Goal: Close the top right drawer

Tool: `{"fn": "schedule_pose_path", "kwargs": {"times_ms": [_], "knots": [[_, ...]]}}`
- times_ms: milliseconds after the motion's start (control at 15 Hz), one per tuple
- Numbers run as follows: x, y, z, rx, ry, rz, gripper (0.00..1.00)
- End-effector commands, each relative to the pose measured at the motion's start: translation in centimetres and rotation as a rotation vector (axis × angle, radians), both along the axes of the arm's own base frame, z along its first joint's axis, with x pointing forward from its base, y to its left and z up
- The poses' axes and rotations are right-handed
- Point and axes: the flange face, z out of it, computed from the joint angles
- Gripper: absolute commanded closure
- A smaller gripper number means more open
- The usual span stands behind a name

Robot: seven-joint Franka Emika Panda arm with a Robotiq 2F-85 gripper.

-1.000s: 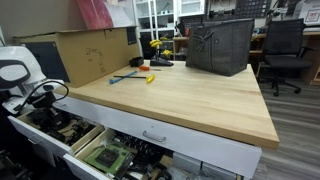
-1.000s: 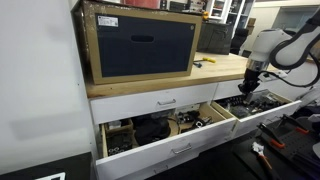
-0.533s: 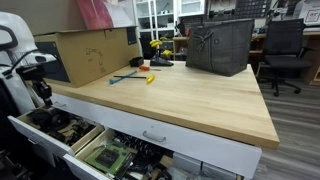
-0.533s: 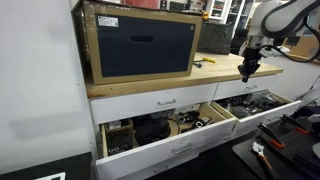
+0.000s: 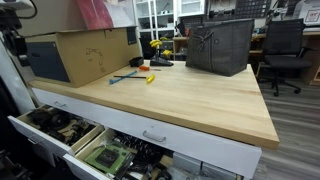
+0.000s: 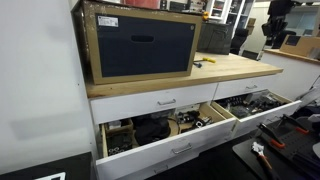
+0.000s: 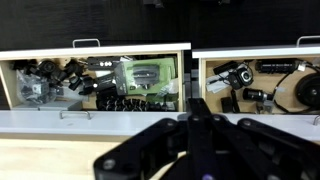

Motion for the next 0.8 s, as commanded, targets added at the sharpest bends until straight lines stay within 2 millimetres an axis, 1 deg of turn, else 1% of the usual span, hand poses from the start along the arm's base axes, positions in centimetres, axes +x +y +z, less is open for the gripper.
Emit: {"fn": "schedule_pose_path", "kwargs": {"times_ms": [0, 133, 200, 267, 333, 400, 533, 600, 733], "knots": [[-0.3, -1.6, 3.7, -0.001, 0.009, 0.014, 1.0], [-0.7, -2.0, 4.7, 0.003, -0.002, 0.007, 1.0], [-1.4, -3.6, 6.0, -0.005, -0.006, -0.011, 0.74], [-2.1, -4.7, 6.9, -0.014, -0.005, -0.014, 0.73], [-2.7, -5.5, 7.2, -0.02, 0.0, -0.011, 0.66], [-1.3, -4.0, 5.5, -0.014, -0.008, -0.026, 0.85], [-2.2, -5.4, 6.6, -0.012, -0.013, -0.029, 0.69], [-2.4, -5.6, 6.8, -0.009, -0.016, -0.028, 0.66], [-2.5, -5.5, 7.0, -0.011, -0.018, -0.025, 0.66]]}}
